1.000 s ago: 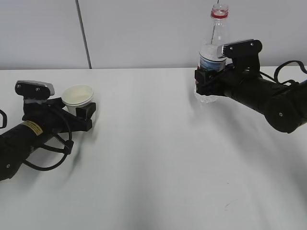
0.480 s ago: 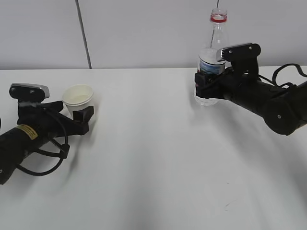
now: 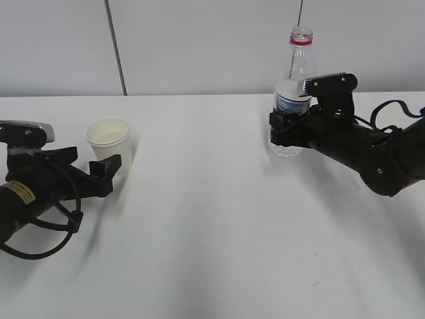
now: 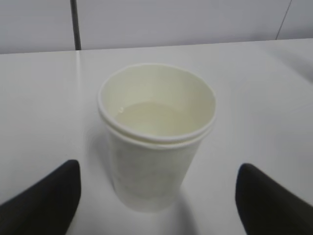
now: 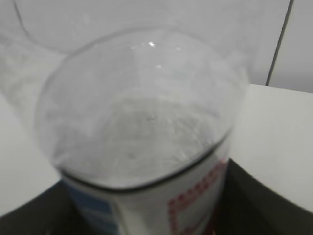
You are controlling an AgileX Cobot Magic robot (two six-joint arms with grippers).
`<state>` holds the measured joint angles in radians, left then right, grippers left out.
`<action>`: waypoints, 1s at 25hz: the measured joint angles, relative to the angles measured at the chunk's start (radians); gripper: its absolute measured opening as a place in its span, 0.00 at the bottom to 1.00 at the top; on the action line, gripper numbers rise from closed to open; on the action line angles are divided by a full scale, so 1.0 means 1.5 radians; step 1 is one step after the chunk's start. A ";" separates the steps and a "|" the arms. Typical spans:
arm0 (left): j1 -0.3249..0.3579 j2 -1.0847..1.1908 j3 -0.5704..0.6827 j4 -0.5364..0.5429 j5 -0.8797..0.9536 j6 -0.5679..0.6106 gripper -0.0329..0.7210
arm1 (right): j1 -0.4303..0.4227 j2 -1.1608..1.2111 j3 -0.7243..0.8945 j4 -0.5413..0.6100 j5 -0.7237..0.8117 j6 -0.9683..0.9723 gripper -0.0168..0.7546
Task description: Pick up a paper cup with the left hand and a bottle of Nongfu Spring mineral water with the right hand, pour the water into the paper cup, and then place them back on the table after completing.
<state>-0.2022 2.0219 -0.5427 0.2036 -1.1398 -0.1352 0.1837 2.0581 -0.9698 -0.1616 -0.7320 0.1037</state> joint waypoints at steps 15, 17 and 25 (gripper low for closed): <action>0.000 -0.021 0.028 0.002 0.000 0.000 0.82 | 0.000 0.058 -0.004 0.024 -0.046 0.000 0.59; 0.000 -0.021 0.028 0.002 0.000 0.000 0.82 | 0.000 0.058 -0.004 0.026 -0.046 0.000 0.59; 0.000 -0.021 0.028 0.003 0.000 0.000 0.82 | 0.000 0.058 -0.004 0.026 -0.046 0.000 0.59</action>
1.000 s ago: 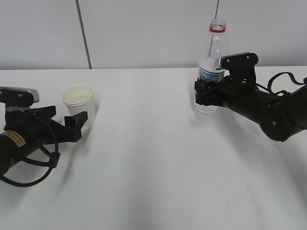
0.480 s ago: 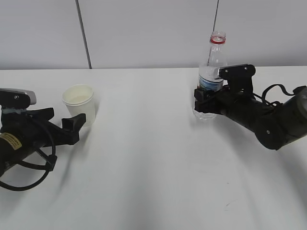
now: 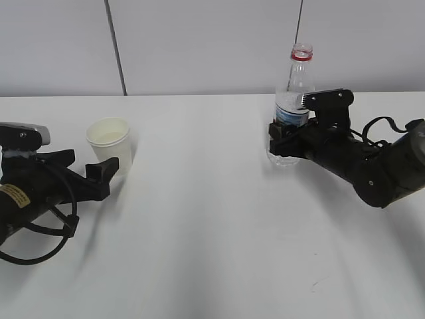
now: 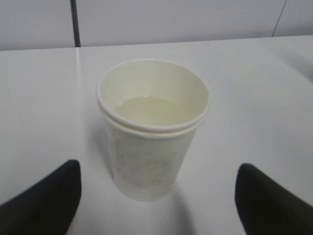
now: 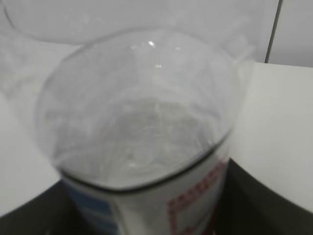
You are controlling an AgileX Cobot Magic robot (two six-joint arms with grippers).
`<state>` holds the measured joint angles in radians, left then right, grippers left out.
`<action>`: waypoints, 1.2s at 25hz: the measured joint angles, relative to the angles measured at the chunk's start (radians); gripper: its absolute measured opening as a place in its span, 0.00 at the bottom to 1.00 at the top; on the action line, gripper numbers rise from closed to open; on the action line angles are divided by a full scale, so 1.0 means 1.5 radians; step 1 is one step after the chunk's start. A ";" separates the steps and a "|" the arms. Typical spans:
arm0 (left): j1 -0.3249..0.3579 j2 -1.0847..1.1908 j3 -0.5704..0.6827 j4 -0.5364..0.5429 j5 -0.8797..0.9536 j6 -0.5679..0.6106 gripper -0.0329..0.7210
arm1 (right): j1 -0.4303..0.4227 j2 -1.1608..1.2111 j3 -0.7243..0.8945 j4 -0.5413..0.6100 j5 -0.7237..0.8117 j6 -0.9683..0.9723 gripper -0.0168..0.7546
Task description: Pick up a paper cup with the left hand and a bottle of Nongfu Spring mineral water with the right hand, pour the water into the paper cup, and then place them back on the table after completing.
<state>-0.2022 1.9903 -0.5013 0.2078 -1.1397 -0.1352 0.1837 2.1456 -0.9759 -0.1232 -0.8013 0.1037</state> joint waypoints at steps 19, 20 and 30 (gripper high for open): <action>0.000 0.000 0.000 0.000 0.000 0.000 0.82 | 0.000 -0.018 -0.002 -0.009 0.028 0.000 0.81; 0.000 0.000 0.000 0.000 0.000 0.000 0.82 | 0.000 -0.023 -0.002 -0.009 0.033 0.000 0.81; 0.000 0.000 0.000 0.018 0.000 0.000 0.82 | 0.000 -0.043 0.009 -0.017 0.044 0.000 0.80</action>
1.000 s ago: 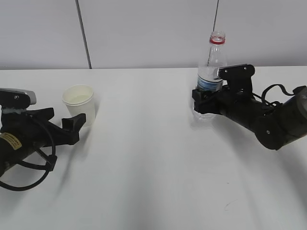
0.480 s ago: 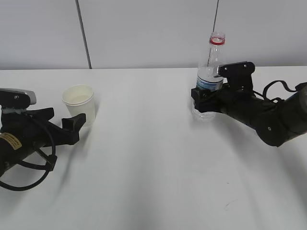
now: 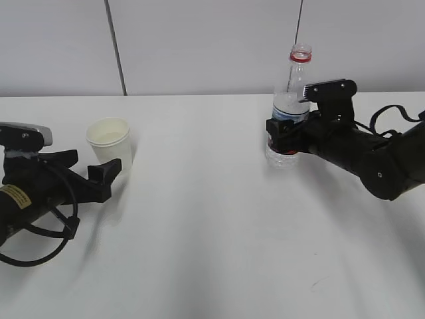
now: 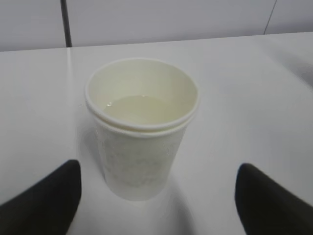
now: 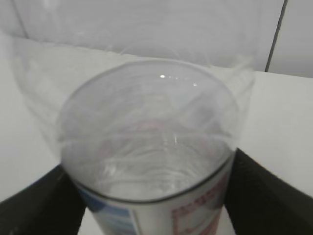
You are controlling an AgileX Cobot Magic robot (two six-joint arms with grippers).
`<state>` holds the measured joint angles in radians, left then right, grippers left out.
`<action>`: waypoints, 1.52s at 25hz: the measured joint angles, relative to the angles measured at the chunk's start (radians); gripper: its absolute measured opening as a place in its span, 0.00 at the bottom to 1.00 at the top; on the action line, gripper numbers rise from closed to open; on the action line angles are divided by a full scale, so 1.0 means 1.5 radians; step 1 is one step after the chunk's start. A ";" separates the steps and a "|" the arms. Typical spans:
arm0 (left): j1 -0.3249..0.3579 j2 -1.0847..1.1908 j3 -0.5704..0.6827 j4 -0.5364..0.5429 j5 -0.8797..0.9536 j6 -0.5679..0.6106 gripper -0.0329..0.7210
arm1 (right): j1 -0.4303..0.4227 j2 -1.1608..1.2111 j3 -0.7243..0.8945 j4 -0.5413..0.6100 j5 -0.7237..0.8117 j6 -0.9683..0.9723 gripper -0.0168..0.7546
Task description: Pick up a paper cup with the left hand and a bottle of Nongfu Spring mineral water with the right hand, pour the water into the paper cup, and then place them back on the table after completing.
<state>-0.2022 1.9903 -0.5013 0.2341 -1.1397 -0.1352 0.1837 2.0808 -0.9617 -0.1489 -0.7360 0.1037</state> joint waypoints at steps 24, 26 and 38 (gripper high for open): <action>0.000 -0.027 0.016 0.035 0.002 0.000 0.82 | 0.000 -0.165 0.144 -0.003 0.003 0.000 0.79; 0.000 -0.040 0.017 0.036 0.002 0.000 0.82 | 0.000 -0.186 0.156 -0.003 0.011 0.000 0.79; 0.000 -0.180 0.018 0.037 0.240 -0.020 0.82 | 0.000 -0.323 0.183 -0.017 0.195 0.000 0.79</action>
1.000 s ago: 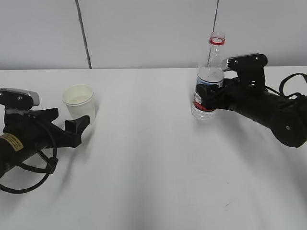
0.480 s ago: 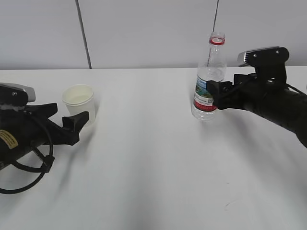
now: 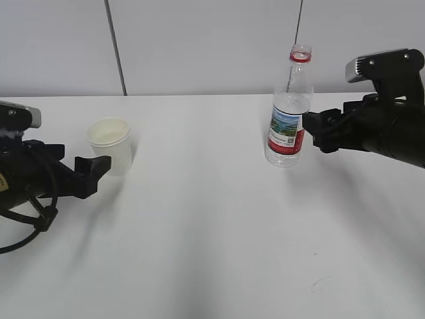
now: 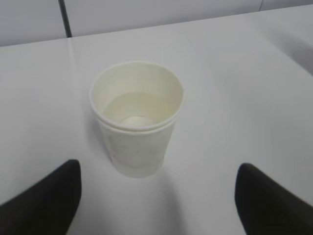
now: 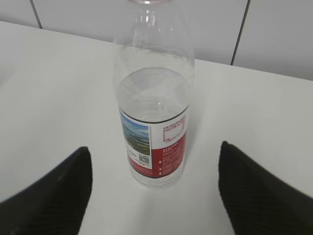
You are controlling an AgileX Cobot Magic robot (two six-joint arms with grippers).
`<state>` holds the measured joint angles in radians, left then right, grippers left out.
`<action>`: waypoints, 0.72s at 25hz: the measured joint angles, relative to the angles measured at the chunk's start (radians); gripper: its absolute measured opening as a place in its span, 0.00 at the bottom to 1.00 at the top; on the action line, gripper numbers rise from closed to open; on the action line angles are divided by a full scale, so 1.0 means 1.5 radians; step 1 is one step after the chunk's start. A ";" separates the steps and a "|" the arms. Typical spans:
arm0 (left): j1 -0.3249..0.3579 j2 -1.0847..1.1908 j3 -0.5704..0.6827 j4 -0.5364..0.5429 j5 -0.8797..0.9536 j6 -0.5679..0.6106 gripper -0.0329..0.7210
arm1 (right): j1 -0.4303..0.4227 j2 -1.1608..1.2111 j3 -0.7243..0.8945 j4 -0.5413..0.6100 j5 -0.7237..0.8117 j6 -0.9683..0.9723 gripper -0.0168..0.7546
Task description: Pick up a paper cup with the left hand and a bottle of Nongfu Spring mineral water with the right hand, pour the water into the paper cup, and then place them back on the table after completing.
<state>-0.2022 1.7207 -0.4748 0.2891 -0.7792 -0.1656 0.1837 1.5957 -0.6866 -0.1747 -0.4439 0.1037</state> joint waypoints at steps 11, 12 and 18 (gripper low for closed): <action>0.000 -0.170 -0.003 -0.012 0.411 -0.087 0.82 | 0.000 -0.108 0.003 0.001 0.259 0.031 0.79; 0.000 -0.184 -0.006 -0.022 0.450 -0.090 0.82 | 0.000 -0.115 0.003 0.002 0.291 0.036 0.79; 0.000 -0.253 -0.041 -0.077 0.651 -0.095 0.77 | 0.000 -0.160 -0.005 0.043 0.479 0.050 0.79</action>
<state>-0.2022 1.3417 -0.5361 0.1736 0.1978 -0.3085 0.1837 1.3552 -0.6945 -0.1109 0.2754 0.1781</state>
